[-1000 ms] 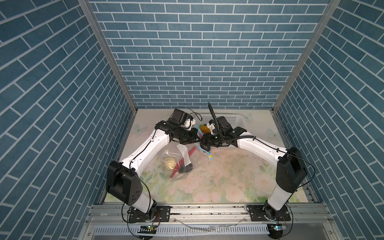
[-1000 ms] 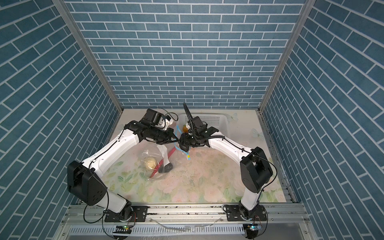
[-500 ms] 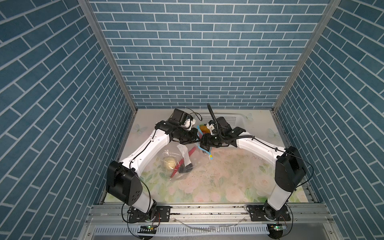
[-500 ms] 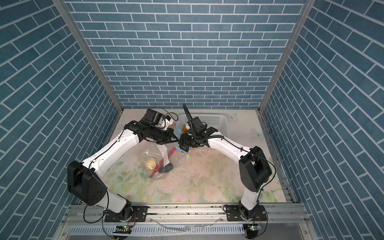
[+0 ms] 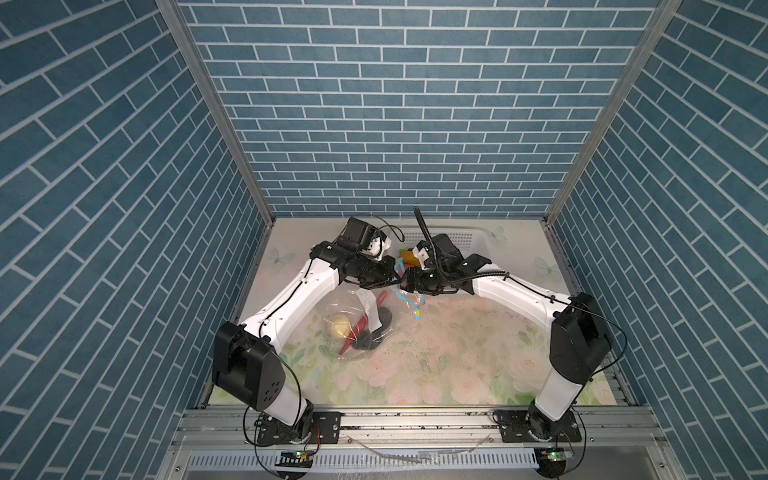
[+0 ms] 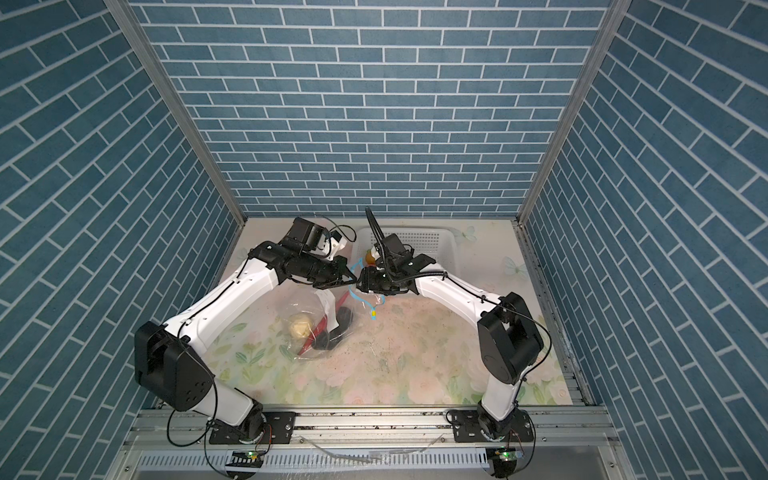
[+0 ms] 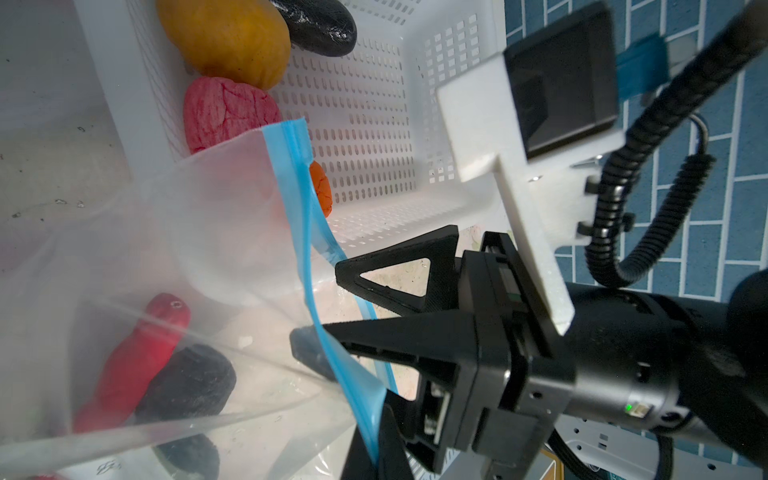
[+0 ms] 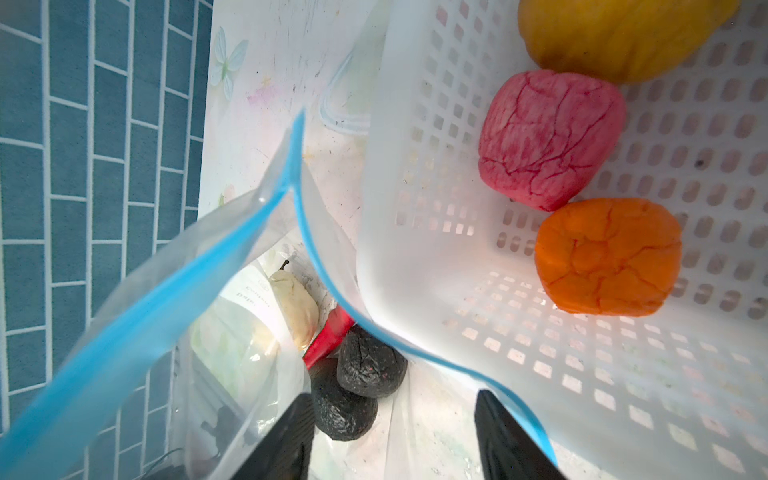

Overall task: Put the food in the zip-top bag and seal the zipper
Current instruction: 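Open the right gripper to drop the dark item into the bag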

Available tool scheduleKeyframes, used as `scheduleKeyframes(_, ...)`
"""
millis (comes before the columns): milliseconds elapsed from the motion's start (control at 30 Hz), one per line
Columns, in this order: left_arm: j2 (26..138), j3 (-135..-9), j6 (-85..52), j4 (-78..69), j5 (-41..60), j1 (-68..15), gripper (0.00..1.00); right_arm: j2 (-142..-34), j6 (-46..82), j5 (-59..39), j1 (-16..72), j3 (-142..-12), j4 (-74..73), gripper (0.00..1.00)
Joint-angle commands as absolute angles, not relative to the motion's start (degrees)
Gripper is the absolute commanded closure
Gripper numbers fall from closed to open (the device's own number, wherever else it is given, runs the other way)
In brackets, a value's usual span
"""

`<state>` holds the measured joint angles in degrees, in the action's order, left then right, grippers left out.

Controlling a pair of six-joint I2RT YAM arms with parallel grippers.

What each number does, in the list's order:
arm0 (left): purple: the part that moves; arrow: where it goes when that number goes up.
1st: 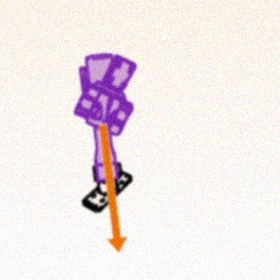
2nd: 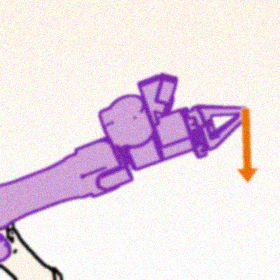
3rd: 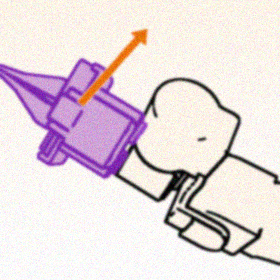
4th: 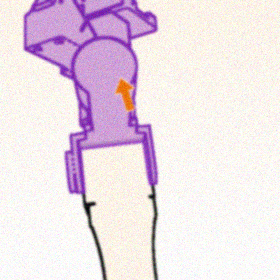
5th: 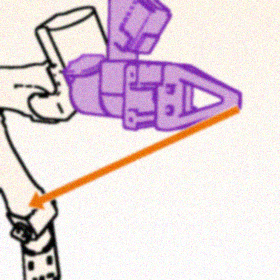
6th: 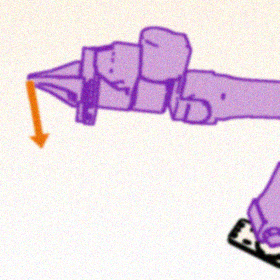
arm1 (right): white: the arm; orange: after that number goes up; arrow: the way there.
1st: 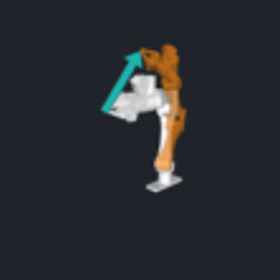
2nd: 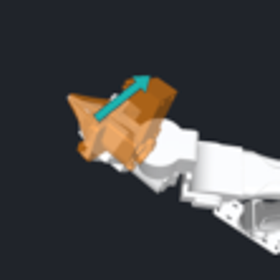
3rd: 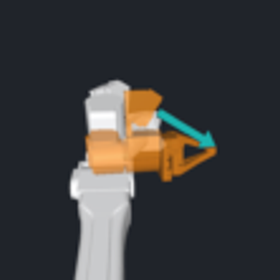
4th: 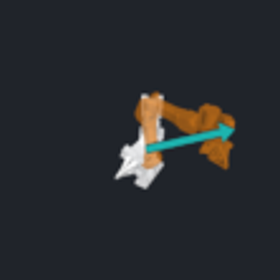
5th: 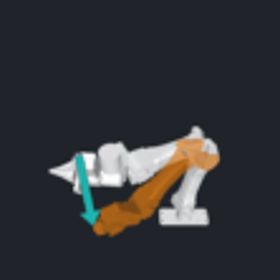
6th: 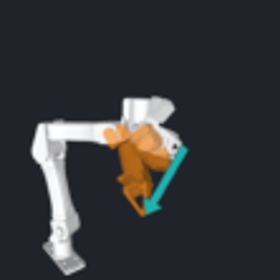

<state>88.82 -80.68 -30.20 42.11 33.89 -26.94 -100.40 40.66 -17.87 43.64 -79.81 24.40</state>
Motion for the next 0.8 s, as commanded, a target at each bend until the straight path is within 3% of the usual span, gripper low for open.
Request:
scheduleKeyframes(0, 87.7, -80.7, -29.9, 41.7, 33.8, -27.2, 1.0, -101.0, 40.8, -18.2, 44.2, -80.1, 24.5, 0.38)
scheduleKeyframes(767, 86.1, -78.5, -29.9, 40.7, 33.6, -27.3, 1.0, -96.6, 33.9, -7.4, 41.7, -83.9, 32.5, 0.37)
